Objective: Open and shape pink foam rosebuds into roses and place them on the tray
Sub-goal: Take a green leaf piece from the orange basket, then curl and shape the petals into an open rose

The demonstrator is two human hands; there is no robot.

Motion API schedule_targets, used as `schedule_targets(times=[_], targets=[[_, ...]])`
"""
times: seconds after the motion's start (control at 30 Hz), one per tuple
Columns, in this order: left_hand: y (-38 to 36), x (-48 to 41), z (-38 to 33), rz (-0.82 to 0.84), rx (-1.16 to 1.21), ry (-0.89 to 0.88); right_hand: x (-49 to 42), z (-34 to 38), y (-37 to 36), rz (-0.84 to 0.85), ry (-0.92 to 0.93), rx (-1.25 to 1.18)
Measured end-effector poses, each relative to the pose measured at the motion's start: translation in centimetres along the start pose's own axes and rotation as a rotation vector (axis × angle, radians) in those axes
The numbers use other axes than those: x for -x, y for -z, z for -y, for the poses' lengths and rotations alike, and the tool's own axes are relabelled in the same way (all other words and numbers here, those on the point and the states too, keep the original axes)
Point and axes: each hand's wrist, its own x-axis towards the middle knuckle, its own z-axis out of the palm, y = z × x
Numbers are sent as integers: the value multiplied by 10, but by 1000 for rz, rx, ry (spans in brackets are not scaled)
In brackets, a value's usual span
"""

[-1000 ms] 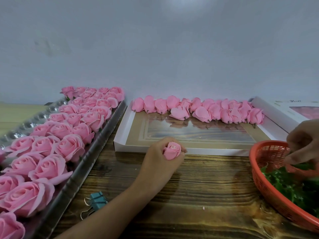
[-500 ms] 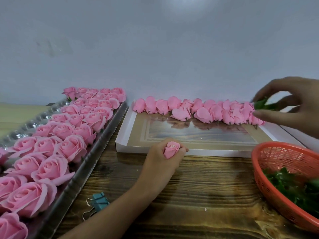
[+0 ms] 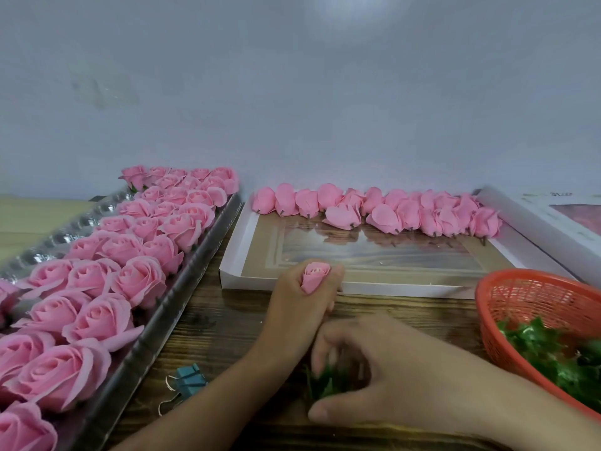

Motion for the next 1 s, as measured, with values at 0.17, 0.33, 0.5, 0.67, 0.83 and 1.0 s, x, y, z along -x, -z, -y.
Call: schedule_targets(times=[0.17, 0.33, 0.5, 0.67, 0.83, 1.0], targets=[[2, -4, 2, -20, 182, 49, -11, -14, -11, -4, -65, -327], [7, -5, 3, 24, 322, 66, -17, -26, -18, -168, -65, -425], [3, 1, 0, 26, 214, -131, -19, -33, -21, -249, -34, -441], [-1, 7, -3, 86, 141, -193, -20, -36, -23, -319, -9, -325], [0, 7, -3, 186, 133, -138, -22, -37, -24, -363, 3, -296], [-1, 7, -4, 240, 93, -158, -22, -39, -23, -384, 43, -403]])
